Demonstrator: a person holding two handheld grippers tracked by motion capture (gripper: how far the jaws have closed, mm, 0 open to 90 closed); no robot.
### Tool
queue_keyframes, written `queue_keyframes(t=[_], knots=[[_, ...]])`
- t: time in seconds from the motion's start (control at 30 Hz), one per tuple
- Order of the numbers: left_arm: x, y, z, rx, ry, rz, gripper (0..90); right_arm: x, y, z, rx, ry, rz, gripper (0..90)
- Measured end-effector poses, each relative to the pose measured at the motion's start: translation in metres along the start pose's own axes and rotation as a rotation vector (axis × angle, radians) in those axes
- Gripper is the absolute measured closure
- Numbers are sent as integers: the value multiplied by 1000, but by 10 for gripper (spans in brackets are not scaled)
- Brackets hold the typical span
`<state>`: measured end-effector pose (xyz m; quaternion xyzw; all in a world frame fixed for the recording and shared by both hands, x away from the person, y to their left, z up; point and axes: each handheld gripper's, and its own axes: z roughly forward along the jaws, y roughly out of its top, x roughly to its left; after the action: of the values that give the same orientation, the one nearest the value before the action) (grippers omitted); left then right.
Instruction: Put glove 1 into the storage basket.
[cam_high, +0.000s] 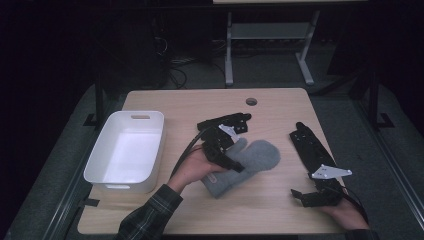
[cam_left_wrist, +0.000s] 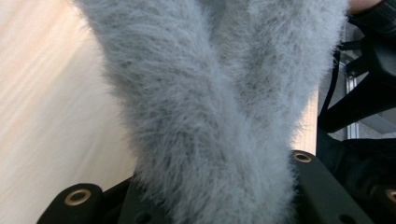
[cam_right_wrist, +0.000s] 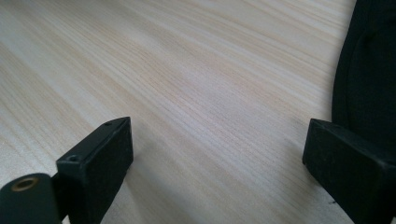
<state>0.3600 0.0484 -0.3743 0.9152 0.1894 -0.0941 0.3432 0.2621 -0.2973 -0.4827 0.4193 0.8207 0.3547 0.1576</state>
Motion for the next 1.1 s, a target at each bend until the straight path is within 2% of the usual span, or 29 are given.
queue_keyframes(t=[0.23, 0.27, 0.33, 0.37, 0.57, 0.67, 0.7, 0.73, 0.77, 0.9, 0.93, 0.97, 1.0, 1.1], knots=[[7, -3, -32, -22, 47, -19, 656, 0, 0, 0, 0, -1, -2, 83], [7, -3, -32, -22, 47, -19, 656, 0, 0, 0, 0, -1, -2, 83], [10, -5, -46, -39, 62, -33, 656, 0, 0, 0, 0, -1, -1, 83], [10, -5, -46, -39, 62, -33, 656, 0, 0, 0, 0, -1, -1, 83], [18, -10, -80, -60, 117, -57, 656, 0, 0, 0, -1, -1, -1, 83], [21, -13, -88, -62, 127, -67, 656, 0, 0, 0, -1, -1, -2, 83], [23, -15, -96, -72, 144, -87, 656, 0, 0, 0, -1, -1, -2, 83], [23, -15, -96, -72, 144, -87, 655, 0, 0, 0, -1, -1, -2, 83], [25, -19, -105, -88, 159, -103, 655, 0, 0, 0, -1, 0, -1, 83], [28, -24, -117, -105, 172, -122, 655, 0, 0, 0, -1, 0, -1, 83], [30, -28, -126, -106, 192, -132, 655, 0, 0, 0, -1, -1, -2, 83], [30, -28, -126, -106, 192, -132, 655, 0, 0, 0, -1, 0, -2, 83], [32, -32, -136, -113, 208, -146, 655, 0, 0, 0, -1, 0, -3, 83], [35, -40, -151, -126, 237, -165, 655, 0, 0, 0, -1, 0, -1, 83]])
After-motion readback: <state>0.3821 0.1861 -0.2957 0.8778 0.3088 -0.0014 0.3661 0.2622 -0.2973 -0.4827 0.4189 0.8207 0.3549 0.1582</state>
